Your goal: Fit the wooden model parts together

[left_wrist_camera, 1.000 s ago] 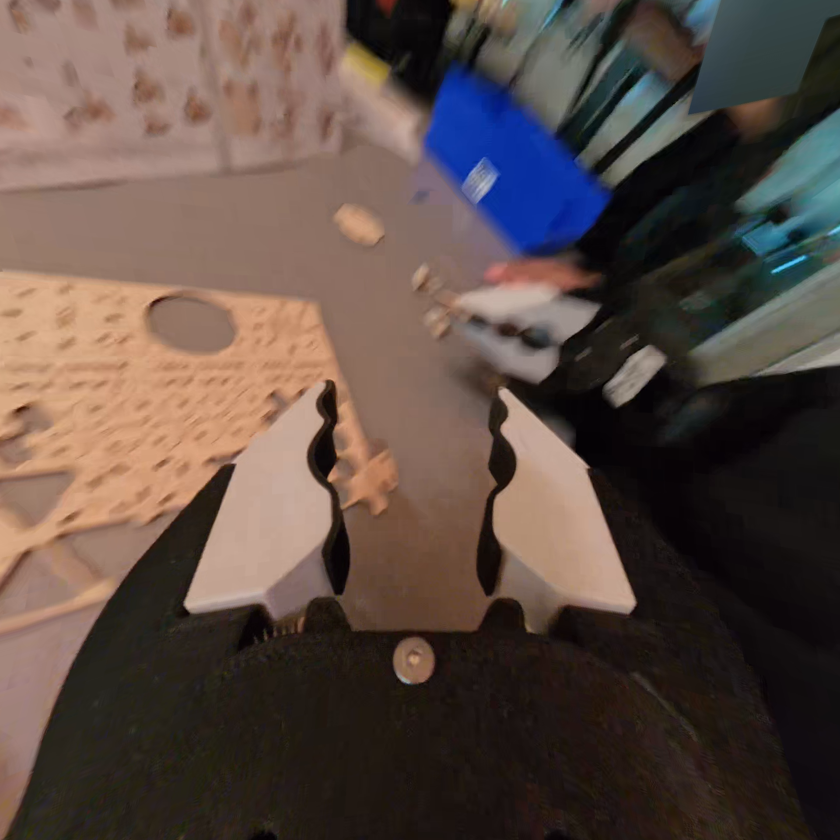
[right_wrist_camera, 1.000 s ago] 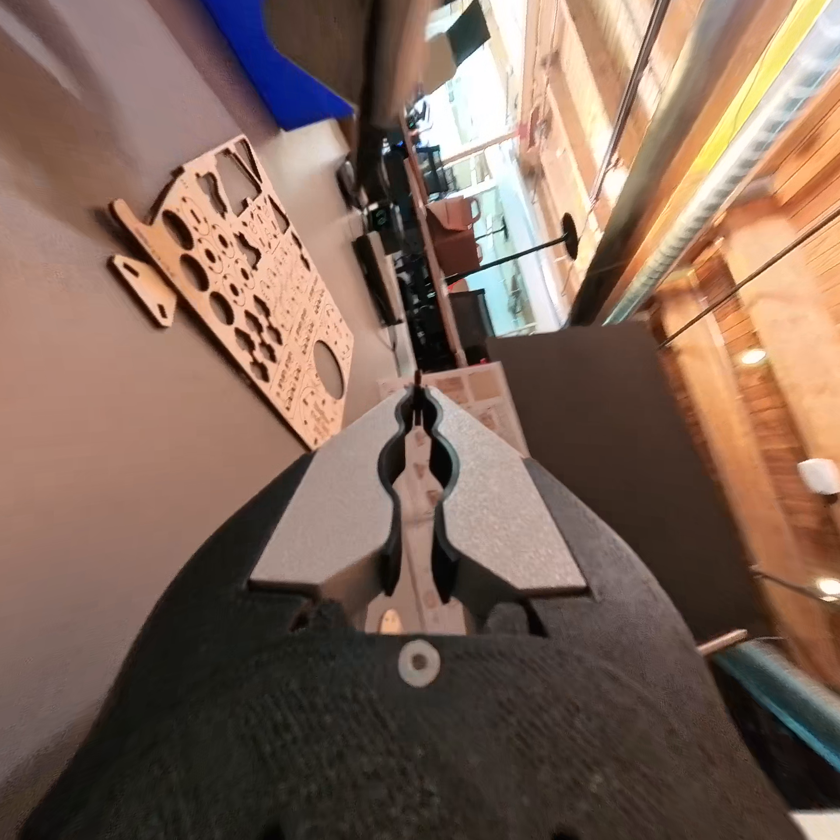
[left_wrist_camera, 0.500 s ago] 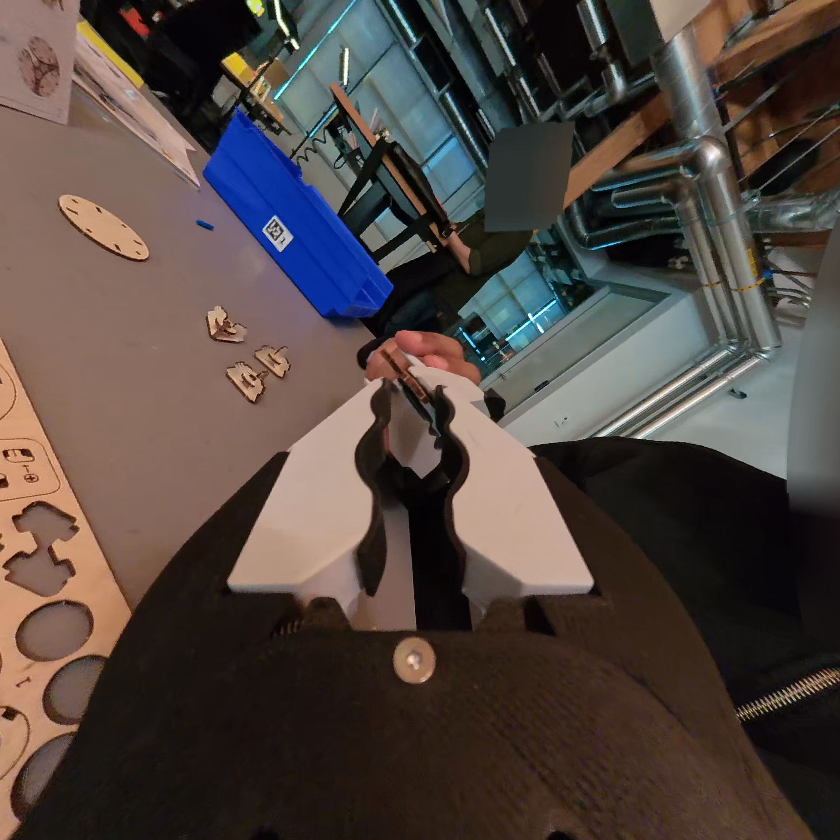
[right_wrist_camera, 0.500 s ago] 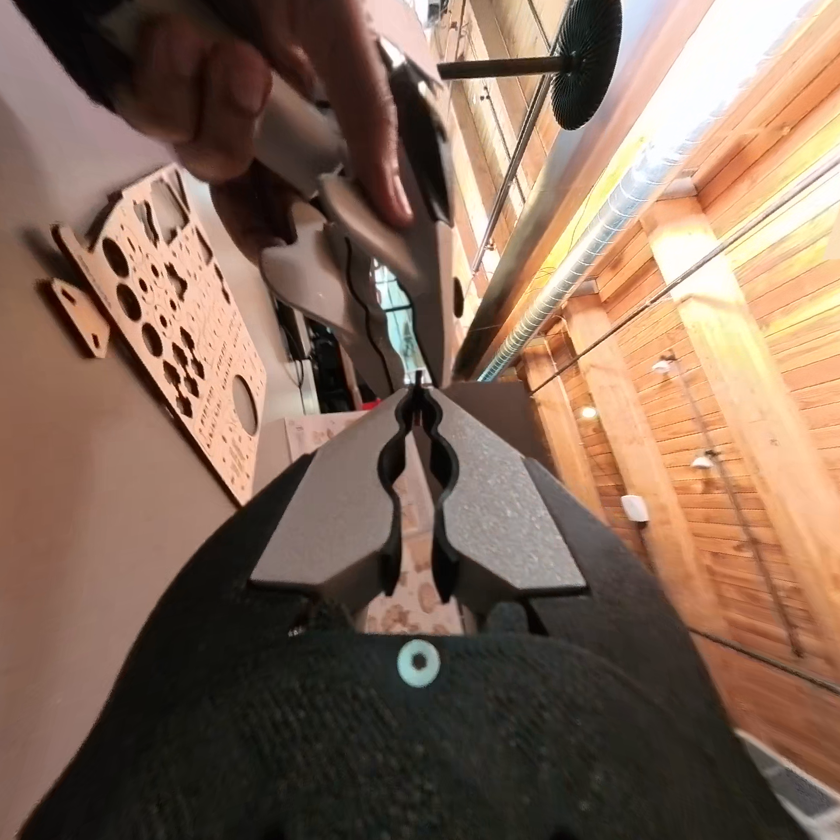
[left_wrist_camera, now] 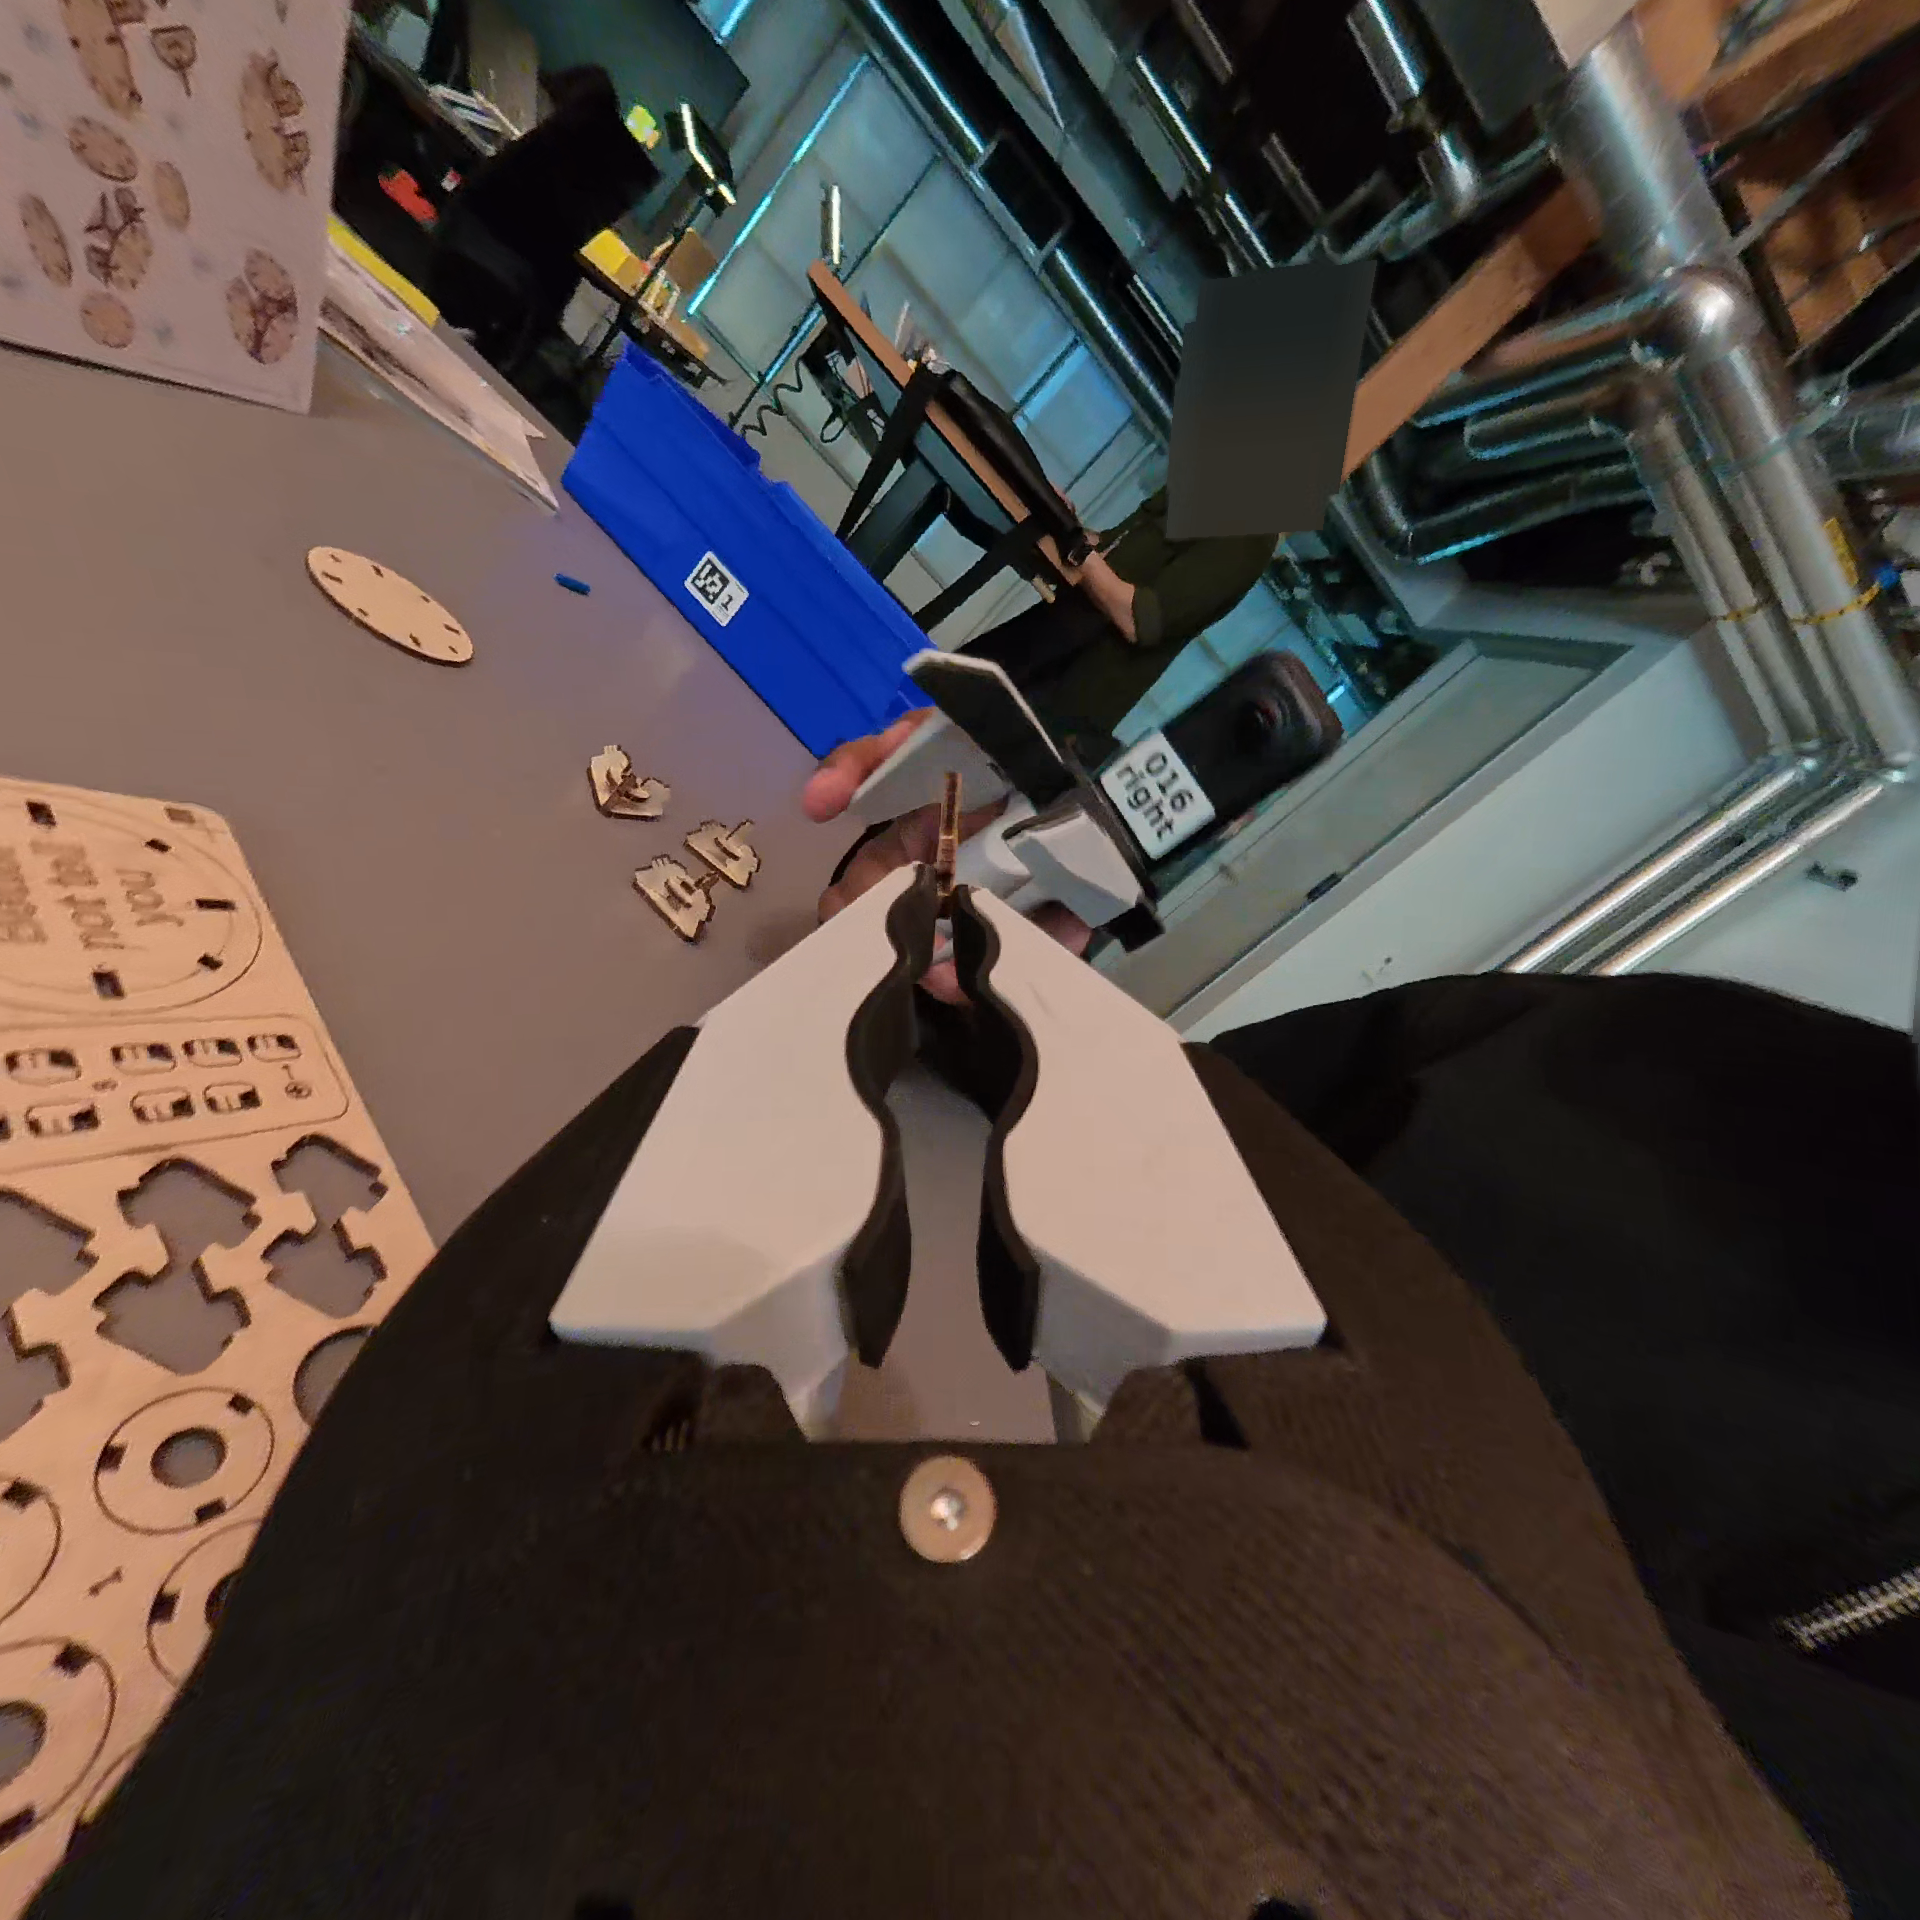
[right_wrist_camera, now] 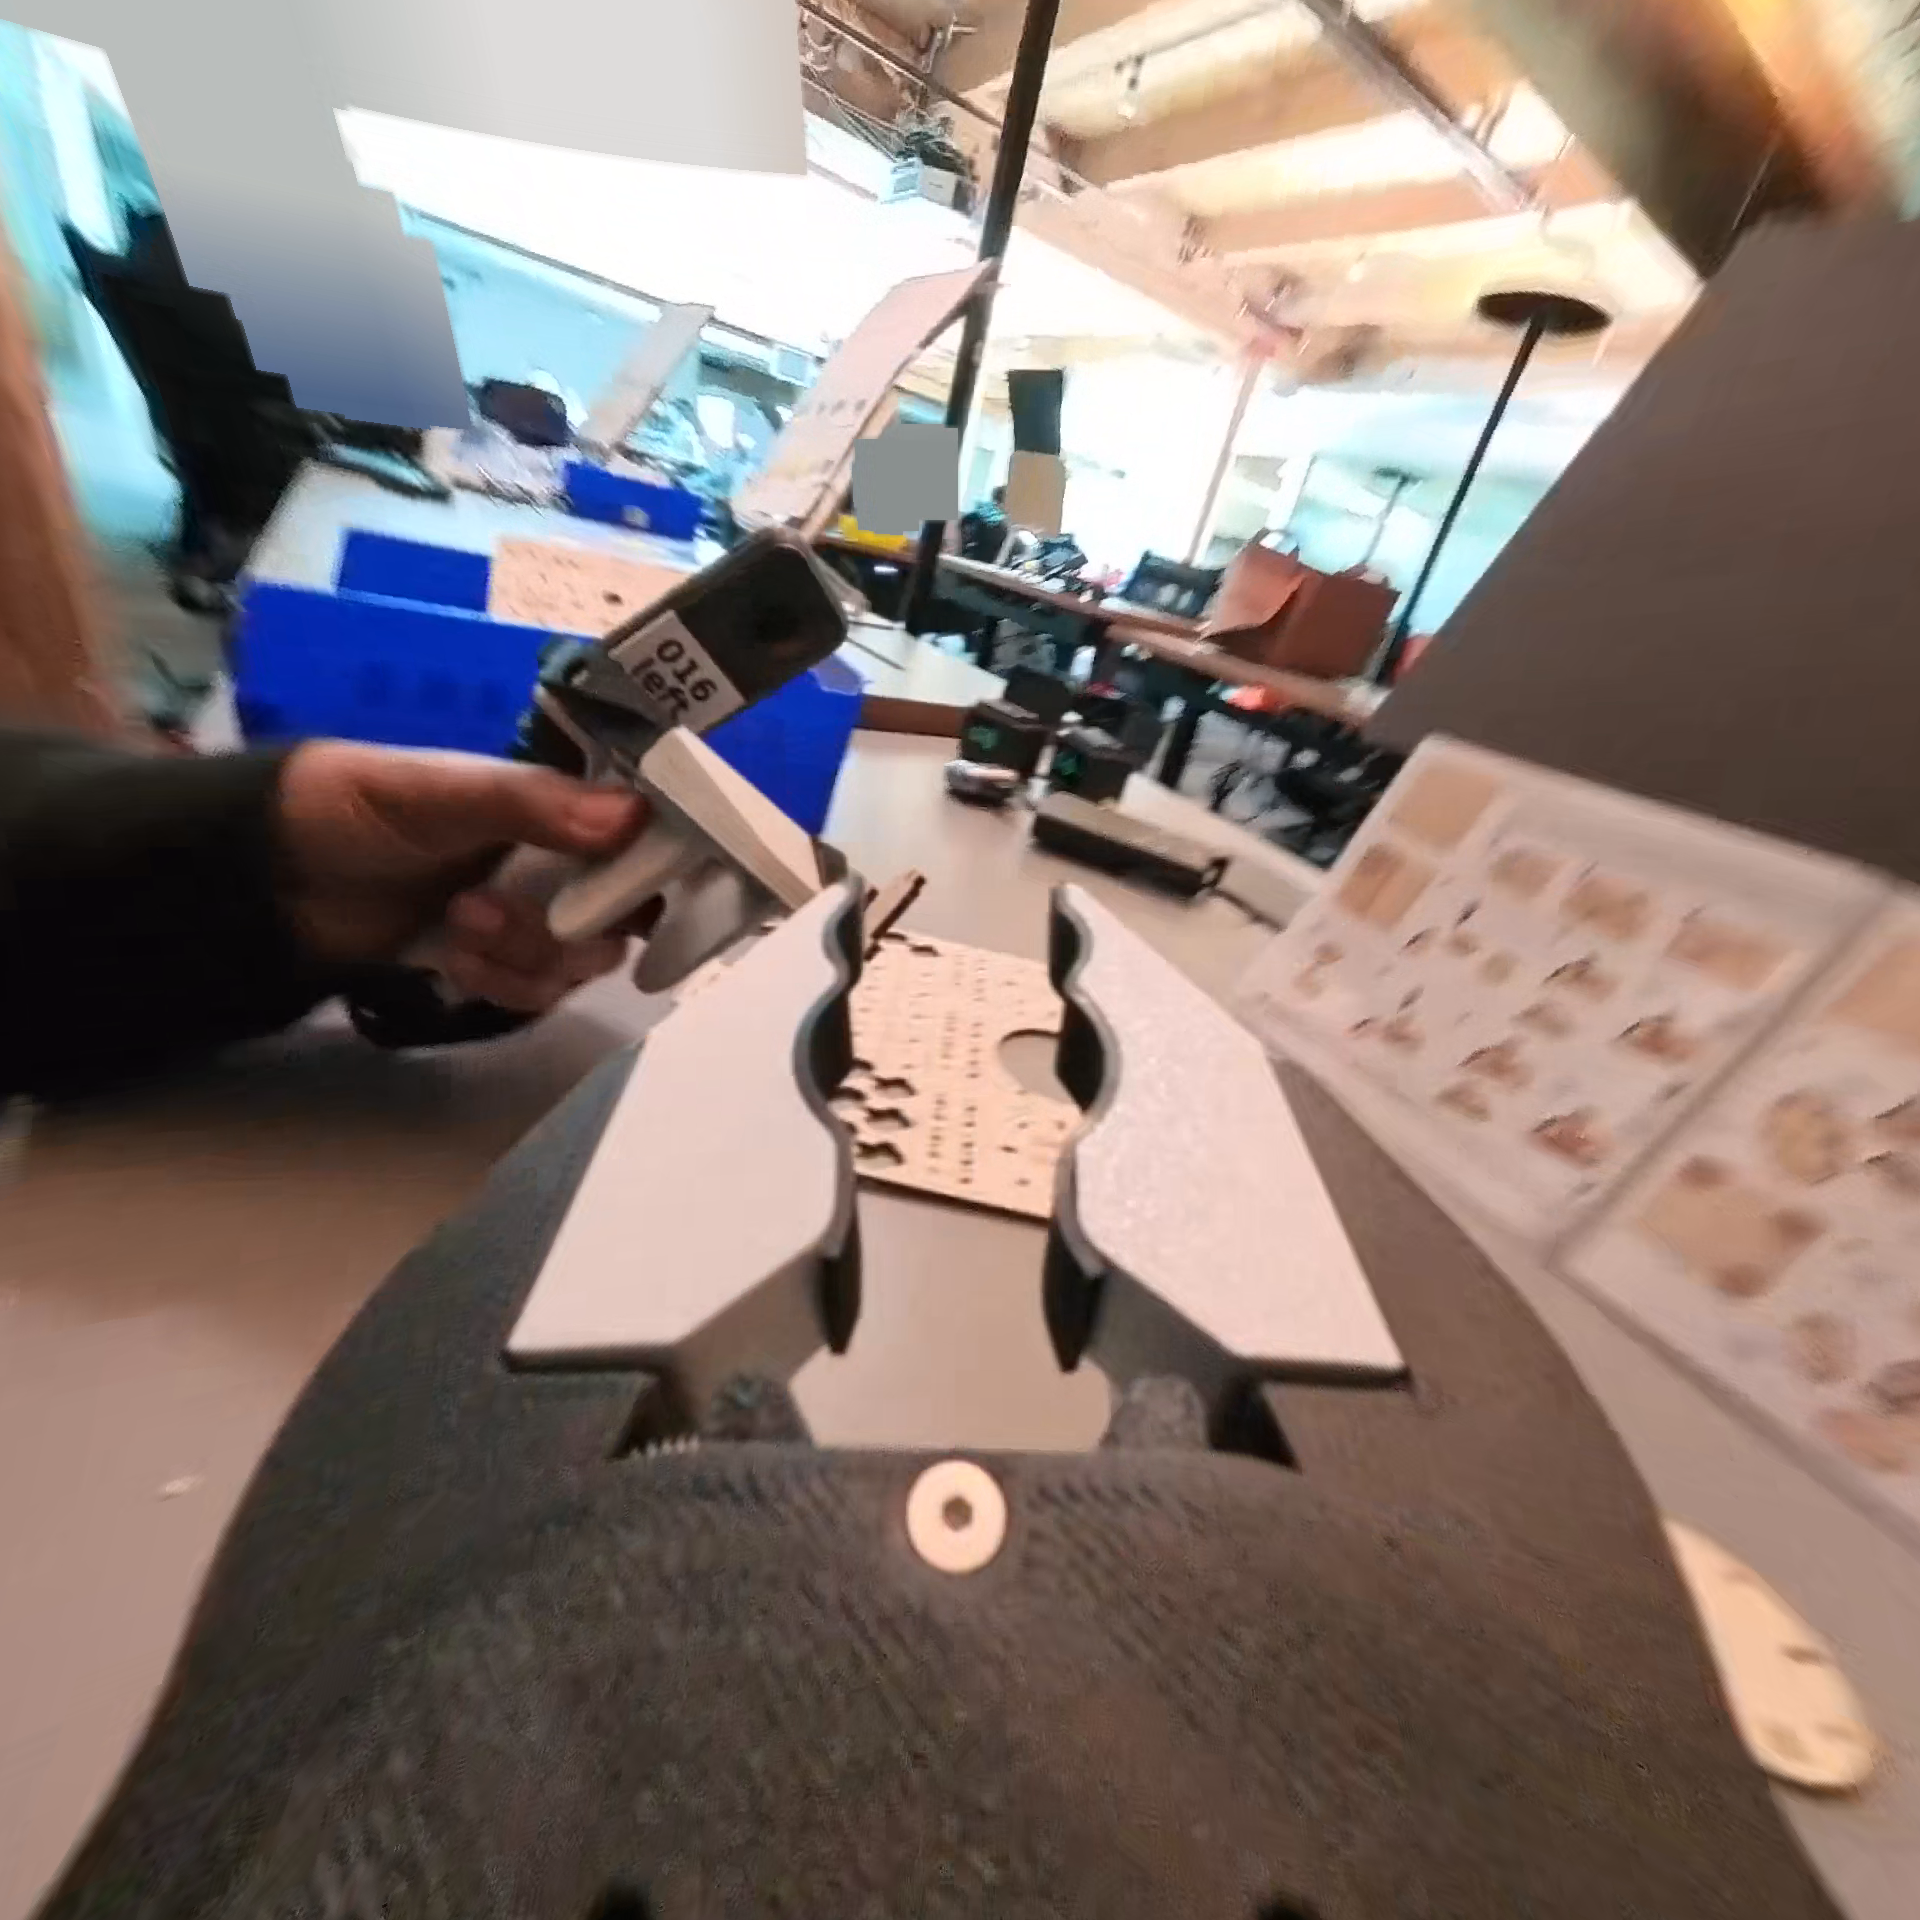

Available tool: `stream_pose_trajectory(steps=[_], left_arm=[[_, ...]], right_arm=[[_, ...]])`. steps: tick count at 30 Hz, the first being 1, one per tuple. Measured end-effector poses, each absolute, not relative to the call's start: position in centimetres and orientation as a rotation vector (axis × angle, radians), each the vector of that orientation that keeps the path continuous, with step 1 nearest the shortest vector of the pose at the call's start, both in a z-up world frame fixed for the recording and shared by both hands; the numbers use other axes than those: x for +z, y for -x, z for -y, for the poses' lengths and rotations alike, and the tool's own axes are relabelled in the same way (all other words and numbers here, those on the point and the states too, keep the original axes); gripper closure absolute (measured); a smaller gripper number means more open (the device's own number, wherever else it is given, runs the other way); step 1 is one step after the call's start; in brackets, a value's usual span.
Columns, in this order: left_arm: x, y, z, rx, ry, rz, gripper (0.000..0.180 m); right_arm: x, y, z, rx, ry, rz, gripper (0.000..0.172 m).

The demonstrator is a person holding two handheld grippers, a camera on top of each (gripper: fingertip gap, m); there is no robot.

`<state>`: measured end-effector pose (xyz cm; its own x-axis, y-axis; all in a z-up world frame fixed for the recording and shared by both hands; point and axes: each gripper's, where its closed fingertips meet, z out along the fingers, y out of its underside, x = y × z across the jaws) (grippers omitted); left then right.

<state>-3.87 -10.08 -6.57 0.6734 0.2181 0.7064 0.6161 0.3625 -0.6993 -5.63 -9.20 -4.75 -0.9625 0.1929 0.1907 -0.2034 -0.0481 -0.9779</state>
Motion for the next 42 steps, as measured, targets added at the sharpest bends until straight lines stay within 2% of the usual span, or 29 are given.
stream_pose_trajectory(steps=[2, 5, 8, 10, 13, 15, 18, 23, 25, 29, 31, 33, 35, 42], left_arm=[[-6.6, 3.7, 9.5, -0.248, 1.252, 0.810, 0.180], [-6.6, 3.5, 8.6, -0.187, 1.321, 0.772, 0.180], [-6.9, 3.4, 8.0, -0.160, 1.365, 0.763, 0.179], [-6.9, 3.2, 7.7, -0.177, 1.371, 0.757, 0.179], [-6.8, 3.2, 7.5, -0.167, 1.372, 0.759, 0.178], [-7.0, 3.2, 7.2, -0.169, 1.382, 0.763, 0.177], [-8.2, 2.7, 6.3, -0.252, 1.437, 0.789, 0.157], [-11.1, 1.3, 2.4, -0.266, 1.681, 0.761, 0.156], [-12.9, 0.7, 0.5, -0.276, 1.799, 0.766, 0.162], [-14.6, -0.1, -2.5, -0.267, 1.854, 0.790, 0.157], [-15.5, 0.7, -2.6, -0.173, 1.883, 0.874, 0.147], [-15.8, 2.1, -1.7, 0.019, 1.914, 0.945, 0.138], [-15.2, 2.4, -1.8, 0.095, 1.924, 0.934, 0.137], [-17.4, 0.8, -3.7, -0.047, 2.040, 0.908, 0.133]], right_arm=[[-4.7, 5.5, 9.2, 2.201, 0.062, 2.026, 0.131], [-5.2, 4.8, 9.3, 2.295, 0.096, 2.165, 0.131], [-6.1, 3.7, 9.3, 2.338, 0.057, 2.310, 0.148], [-5.8, 3.6, 9.0, 2.364, 0.044, 2.313, 0.167], [-5.6, 3.3, 8.7, 2.353, -0.010, 2.319, 0.172], [-5.5, 3.4, 8.3, 2.299, -0.031, 2.309, 0.172], [-4.3, 4.9, 6.8, 2.255, 0.069, 2.203, 0.172], [-3.7, 7.4, 2.5, 2.215, 0.425, 2.112, 0.172], [-4.8, 8.9, 0.8, 2.130, 0.698, 2.106, 0.172], [-8.0, 9.7, -1.5, 2.014, 1.071, 2.168, 0.171], [-9.6, 9.5, -2.3, 1.953, 1.203, 2.212, 0.171], [-10.8, 9.0, -2.7, 1.920, 1.313, 2.240, 0.171], [-11.6, 8.5, -2.9, 1.897, 1.418, 2.243, 0.171], [-12.4, 6.5, -3.2, 1.740, 1.507, 2.143, 0.171]])
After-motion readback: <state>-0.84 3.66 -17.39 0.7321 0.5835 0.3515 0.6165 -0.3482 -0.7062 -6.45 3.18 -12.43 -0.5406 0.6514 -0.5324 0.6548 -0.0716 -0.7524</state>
